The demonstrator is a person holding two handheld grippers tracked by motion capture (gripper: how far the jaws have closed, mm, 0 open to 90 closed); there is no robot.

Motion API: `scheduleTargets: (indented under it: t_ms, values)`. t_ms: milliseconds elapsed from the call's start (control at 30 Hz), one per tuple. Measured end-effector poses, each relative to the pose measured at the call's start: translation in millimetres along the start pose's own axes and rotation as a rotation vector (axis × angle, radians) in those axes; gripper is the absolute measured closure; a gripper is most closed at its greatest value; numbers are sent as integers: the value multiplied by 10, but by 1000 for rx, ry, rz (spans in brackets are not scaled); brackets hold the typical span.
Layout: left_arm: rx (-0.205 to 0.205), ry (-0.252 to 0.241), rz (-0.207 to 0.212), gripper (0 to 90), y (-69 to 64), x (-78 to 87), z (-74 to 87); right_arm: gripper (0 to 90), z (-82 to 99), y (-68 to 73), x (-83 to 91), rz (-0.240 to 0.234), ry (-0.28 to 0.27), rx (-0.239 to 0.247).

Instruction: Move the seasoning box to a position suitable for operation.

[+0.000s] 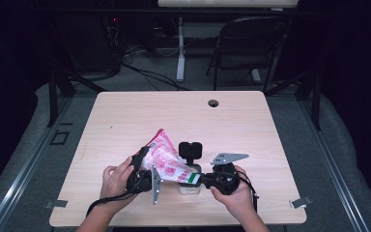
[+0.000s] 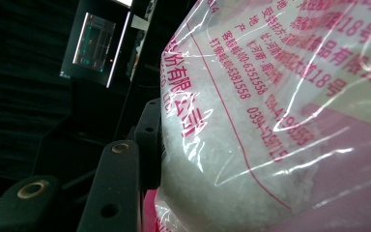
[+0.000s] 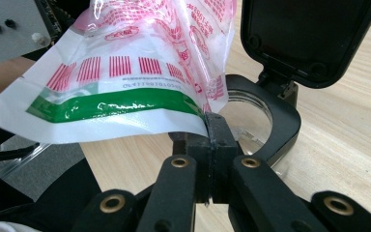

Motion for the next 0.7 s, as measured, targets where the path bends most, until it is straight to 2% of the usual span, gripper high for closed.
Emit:
scheduleTargets:
  t_ms: [200,533,700]
  values:
    - [-18,0,-17,587,11,12,-17,900,9,-22,-7,3,2,-4]
    - [-28,5,-12,587,14,21,-21,900,17,-34,-14,6,8,-6]
    - [-50,3,-18,586,31,25,-30,900,21,-44,-16,10,11,-5]
Point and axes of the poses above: each handheld gripper's, and its own axes: x roughly backward along the jaws, z roughly out of its underside, y roughly to its left, the point moved 6 cm from there along -x, roughly forward along the jaws, and after that the axes turned 8 degrees about -x, right-handed, at the moved point
